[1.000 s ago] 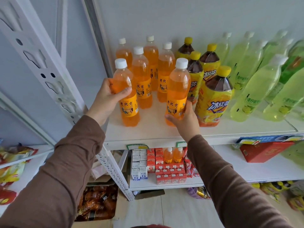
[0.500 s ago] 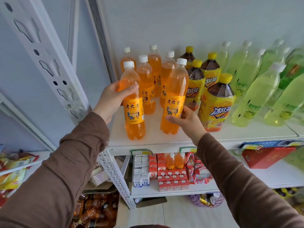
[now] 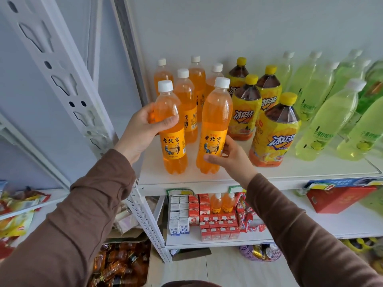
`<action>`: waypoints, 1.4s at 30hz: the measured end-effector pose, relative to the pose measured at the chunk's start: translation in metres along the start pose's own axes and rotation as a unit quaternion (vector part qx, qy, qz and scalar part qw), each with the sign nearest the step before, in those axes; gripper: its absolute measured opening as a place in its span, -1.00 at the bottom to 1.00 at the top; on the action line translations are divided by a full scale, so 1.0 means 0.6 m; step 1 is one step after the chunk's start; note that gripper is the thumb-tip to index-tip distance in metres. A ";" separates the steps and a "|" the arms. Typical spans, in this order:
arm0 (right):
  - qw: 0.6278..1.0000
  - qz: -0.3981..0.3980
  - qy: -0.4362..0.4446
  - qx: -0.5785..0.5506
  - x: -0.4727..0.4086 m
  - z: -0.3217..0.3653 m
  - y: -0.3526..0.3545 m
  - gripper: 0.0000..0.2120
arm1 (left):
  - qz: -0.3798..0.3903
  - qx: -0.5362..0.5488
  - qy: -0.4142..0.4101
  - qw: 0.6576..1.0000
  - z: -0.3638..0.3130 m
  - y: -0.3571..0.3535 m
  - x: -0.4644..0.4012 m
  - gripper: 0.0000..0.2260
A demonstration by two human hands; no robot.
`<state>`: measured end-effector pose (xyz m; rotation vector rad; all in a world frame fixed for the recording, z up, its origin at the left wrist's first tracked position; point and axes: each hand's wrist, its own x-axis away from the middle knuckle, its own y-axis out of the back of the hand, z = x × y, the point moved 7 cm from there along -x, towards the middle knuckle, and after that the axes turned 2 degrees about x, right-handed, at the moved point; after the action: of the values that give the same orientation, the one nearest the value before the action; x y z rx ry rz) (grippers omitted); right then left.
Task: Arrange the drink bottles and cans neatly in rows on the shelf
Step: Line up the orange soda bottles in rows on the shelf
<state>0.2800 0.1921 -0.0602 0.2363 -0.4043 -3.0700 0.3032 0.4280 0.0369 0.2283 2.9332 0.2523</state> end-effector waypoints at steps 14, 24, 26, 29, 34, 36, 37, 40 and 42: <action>0.999 0.031 0.000 0.034 -0.013 -0.021 -0.035 -0.40 | 0.028 -0.009 0.004 1.000 0.021 0.009 0.012 -0.38; 0.996 0.052 0.013 0.068 -0.023 -0.021 -0.032 -0.42 | 0.059 0.001 0.028 0.998 0.021 0.001 0.013 -0.41; 0.996 0.055 0.013 0.069 -0.023 -0.021 -0.033 -0.42 | 0.072 0.006 0.037 0.997 0.021 0.001 0.013 -0.39; 0.996 0.055 0.008 0.063 -0.023 -0.023 -0.033 -0.38 | 0.092 0.015 0.051 0.994 0.018 -0.001 0.013 -0.40; 0.997 0.068 0.009 0.045 -0.017 -0.016 -0.035 -0.35 | 0.108 0.009 0.053 0.993 -0.003 0.001 0.010 -0.13; 0.997 0.075 0.014 0.025 -0.014 -0.003 -0.035 -0.26 | 0.108 0.009 0.045 0.993 -0.016 0.003 0.007 -0.11; 0.997 0.073 0.018 0.012 -0.012 0.005 -0.033 -0.17 | 0.112 0.010 0.041 0.993 -0.023 0.005 0.004 -0.11; 0.997 0.054 0.033 -0.037 -0.009 0.033 -0.017 -0.05 | 0.106 0.011 0.030 0.994 -0.049 0.015 -0.007 -0.05; 0.997 0.038 0.050 -0.054 -0.008 0.055 -0.003 -0.09 | 0.074 0.003 0.027 0.997 -0.070 0.028 -0.018 0.00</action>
<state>0.2797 0.2025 -0.0286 0.3599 -0.2370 -2.9780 0.3078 0.4361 0.0822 0.4467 2.9742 0.2748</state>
